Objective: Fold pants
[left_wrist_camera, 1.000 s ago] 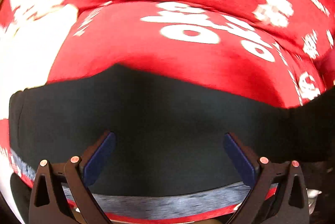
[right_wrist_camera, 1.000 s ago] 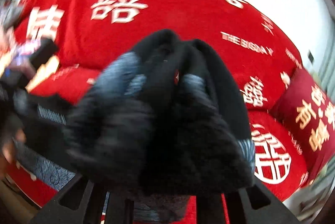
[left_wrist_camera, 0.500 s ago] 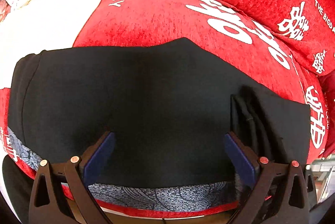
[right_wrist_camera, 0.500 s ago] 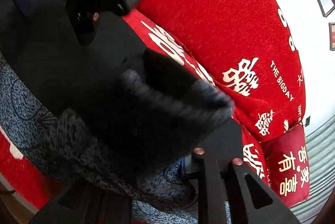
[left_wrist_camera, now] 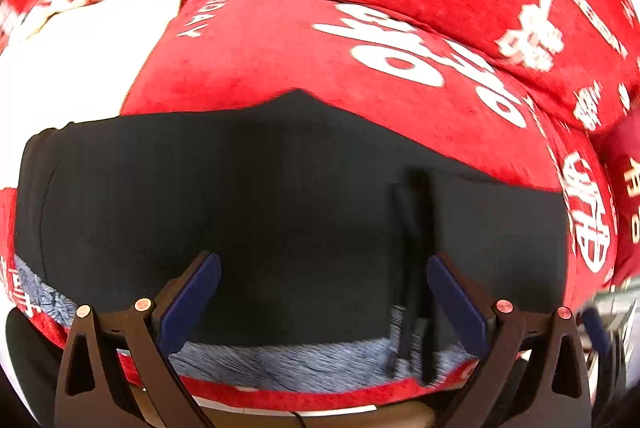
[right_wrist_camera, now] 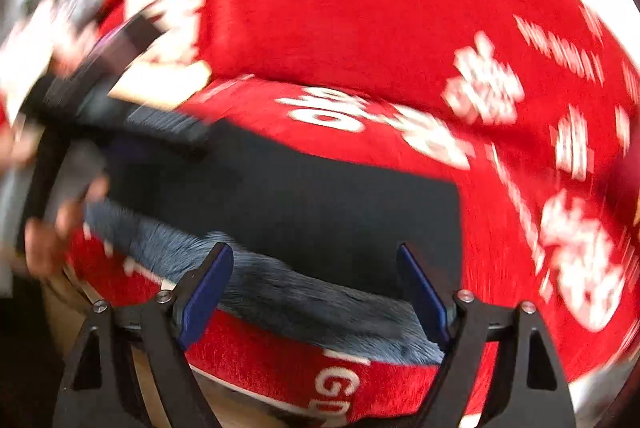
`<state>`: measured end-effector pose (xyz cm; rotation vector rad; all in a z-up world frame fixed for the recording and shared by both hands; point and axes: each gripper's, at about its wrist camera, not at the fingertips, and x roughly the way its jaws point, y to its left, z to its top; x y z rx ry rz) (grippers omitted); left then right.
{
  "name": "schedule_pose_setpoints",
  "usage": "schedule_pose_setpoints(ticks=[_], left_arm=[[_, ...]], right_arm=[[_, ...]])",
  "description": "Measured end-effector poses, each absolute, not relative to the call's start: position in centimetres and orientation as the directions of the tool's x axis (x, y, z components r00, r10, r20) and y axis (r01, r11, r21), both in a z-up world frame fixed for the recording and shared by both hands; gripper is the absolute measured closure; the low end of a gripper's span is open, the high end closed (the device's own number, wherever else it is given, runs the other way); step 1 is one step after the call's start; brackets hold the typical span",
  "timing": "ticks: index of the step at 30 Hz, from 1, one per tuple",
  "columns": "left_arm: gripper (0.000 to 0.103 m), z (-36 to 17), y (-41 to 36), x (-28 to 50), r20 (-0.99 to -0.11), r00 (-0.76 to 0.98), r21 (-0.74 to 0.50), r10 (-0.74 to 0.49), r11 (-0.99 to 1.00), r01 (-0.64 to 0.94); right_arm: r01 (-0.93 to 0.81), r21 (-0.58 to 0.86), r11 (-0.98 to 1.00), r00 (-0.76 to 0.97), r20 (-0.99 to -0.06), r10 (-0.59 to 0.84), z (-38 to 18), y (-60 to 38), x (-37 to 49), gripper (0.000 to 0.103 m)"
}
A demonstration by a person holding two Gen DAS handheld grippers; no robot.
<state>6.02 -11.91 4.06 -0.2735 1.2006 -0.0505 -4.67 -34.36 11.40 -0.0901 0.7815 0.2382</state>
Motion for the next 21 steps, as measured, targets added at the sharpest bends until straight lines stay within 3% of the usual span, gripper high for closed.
schedule_pose_setpoints(ticks=[3,6,14,21], left_arm=[[0.0,4.3,-15.2,5.5,-0.918,0.361,-0.182,-0.162,0.983,-0.021],[0.0,2.3,-17.7,5.3,-0.947,0.319,-0.026,-0.031,0.999,0.021],[0.0,0.8,-17.4,5.7,-0.956,0.289,-0.056,-0.056,0.998,0.01],[0.0,0.3,-17.1,5.5,-0.956,0.283,-0.086,-0.082,0.996,-0.004]], right_arm=[[-0.122,0.248,0.961,0.636,-0.724,0.268,9.6,-39.9,-3.0,0.016],[-0.014,0.371,0.928,0.539,-0.779,0.319,5.8,-42.8,-1.9,0.016],[0.006,0.444,0.896,0.512,-0.771,0.379,5.0,-44.9,-2.7,0.015],[-0.137,0.344,0.929,0.568,-0.741,0.358,8.0,-41.7,1.8,0.015]])
